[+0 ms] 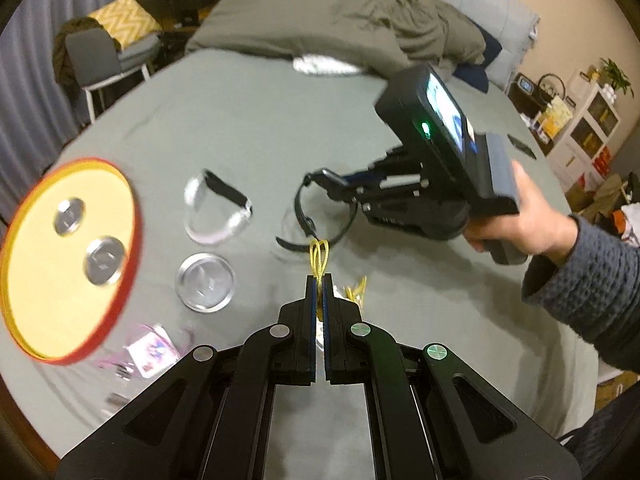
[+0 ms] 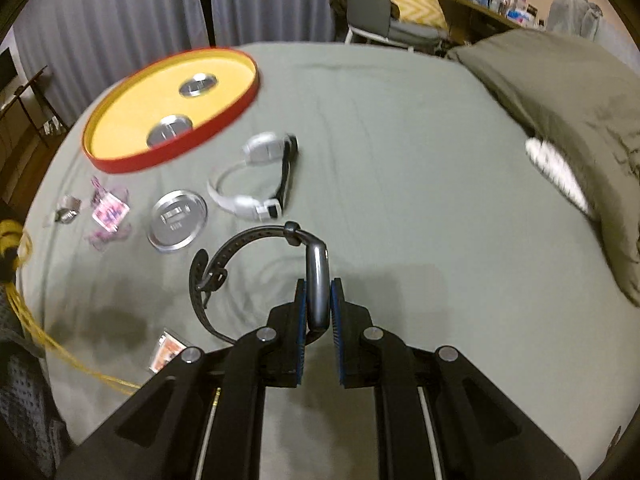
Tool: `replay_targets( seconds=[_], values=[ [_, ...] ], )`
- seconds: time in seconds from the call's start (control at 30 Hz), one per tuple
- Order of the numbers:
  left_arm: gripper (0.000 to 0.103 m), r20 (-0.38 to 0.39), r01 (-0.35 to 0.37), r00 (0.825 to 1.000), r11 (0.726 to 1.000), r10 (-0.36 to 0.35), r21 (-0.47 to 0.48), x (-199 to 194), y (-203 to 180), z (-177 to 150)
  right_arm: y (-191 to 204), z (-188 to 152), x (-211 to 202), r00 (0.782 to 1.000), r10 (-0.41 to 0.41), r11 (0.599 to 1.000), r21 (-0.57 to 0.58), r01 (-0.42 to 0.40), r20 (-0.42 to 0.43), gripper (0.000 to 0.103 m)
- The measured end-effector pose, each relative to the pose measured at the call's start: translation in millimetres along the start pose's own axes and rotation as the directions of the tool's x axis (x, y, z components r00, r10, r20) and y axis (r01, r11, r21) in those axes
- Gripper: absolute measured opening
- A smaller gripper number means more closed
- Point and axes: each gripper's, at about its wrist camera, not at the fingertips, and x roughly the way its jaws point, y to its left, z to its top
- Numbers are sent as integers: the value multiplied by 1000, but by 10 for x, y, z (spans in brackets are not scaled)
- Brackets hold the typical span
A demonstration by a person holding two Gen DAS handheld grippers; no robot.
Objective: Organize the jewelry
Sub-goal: 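Carry the yellow cord badge with left tool while right tool carries the black band over the bed, then open left tool to release the yellow cord badge while right tool releases the black band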
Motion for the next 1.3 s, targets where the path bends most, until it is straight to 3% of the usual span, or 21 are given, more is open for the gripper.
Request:
replay_targets(
  seconds=[0.43, 0.73, 0.8, 0.87, 0.93, 1.0, 1.1, 1.17, 1.3],
  values=[
    [2, -60, -3, 998, 999, 0, -49, 690, 22, -284, 162, -201, 482, 994, -19, 999, -46, 14, -107, 12],
    [3, -132, -91, 987, 996, 88, -12, 1009, 50, -466, 155, -281, 599, 991, -13, 1000, -28, 9, -134, 12],
    [15, -153, -94, 984, 996, 93, 2, 1088, 28, -519, 152, -276, 599, 991, -13, 1000, -25, 9, -137, 12],
    [41, -157, -100, 983, 995, 99, 3, 1116, 21, -551, 156, -270, 593, 990, -16, 1000, -23, 12, -142, 13],
    [48, -150, -80, 986, 997, 78, -5, 1116, 12, -587, 166, -270, 583, 989, -28, 999, -29, 24, -143, 34],
    [54, -139, -66, 988, 998, 63, -15, 1095, 11, -606, 173, -265, 567, 990, -35, 999, -32, 31, -139, 45],
    [67, -114, -58, 992, 998, 54, -28, 1035, 29, -603, 163, -280, 546, 990, -21, 1000, -22, 18, -138, 46],
    [82, -91, -64, 994, 997, 60, -42, 958, 61, -590, 166, -274, 532, 991, -20, 1000, -18, 17, -136, 49],
    [90, -43, -52, 998, 995, 49, -82, 794, 112, -549, 170, -263, 513, 990, -35, 999, -12, 34, -139, 73]
  ],
)
